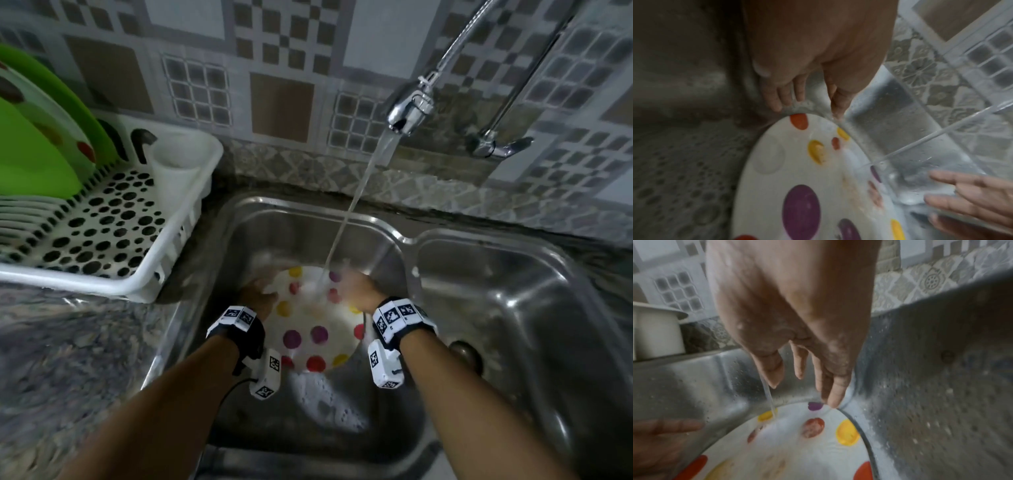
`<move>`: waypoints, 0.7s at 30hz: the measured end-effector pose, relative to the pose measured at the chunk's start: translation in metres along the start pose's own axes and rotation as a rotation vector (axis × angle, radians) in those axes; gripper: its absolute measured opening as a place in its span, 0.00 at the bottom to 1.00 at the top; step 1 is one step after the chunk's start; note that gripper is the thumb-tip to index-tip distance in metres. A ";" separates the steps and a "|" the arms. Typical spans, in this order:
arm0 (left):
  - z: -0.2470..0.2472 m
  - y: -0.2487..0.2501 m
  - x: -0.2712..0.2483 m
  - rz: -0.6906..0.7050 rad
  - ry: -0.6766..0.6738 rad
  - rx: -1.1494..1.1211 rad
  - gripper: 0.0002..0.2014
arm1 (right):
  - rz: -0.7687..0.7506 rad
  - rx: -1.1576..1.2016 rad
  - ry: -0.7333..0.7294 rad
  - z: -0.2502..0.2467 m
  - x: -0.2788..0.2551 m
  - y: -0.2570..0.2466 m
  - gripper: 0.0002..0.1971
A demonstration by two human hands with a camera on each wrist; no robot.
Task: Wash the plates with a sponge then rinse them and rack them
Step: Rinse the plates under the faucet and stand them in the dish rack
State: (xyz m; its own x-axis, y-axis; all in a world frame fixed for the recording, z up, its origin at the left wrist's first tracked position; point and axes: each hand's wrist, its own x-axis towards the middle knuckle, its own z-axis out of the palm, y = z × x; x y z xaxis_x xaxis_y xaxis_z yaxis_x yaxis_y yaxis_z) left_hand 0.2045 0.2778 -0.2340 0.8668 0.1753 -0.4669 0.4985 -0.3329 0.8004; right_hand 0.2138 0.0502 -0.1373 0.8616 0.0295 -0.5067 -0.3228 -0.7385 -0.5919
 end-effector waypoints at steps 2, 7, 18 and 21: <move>-0.002 -0.002 0.003 -0.054 -0.040 0.073 0.16 | 0.064 -0.002 -0.024 0.008 0.010 0.012 0.30; 0.000 -0.034 0.038 -0.084 -0.021 0.122 0.13 | 0.167 0.009 -0.049 0.018 0.022 0.026 0.31; 0.002 0.010 -0.003 0.008 0.066 -0.094 0.13 | 0.147 -0.015 -0.053 0.012 0.037 0.027 0.21; 0.005 0.024 -0.015 0.107 0.116 -0.229 0.17 | 0.084 -0.087 -0.036 0.004 0.032 0.024 0.13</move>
State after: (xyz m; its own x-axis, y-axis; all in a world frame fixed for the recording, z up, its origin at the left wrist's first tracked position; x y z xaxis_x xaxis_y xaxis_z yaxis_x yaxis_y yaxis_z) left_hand 0.2033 0.2628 -0.2096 0.9041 0.2594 -0.3395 0.3829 -0.1392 0.9133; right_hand 0.2324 0.0361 -0.1705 0.8178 -0.0118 -0.5754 -0.3567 -0.7951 -0.4906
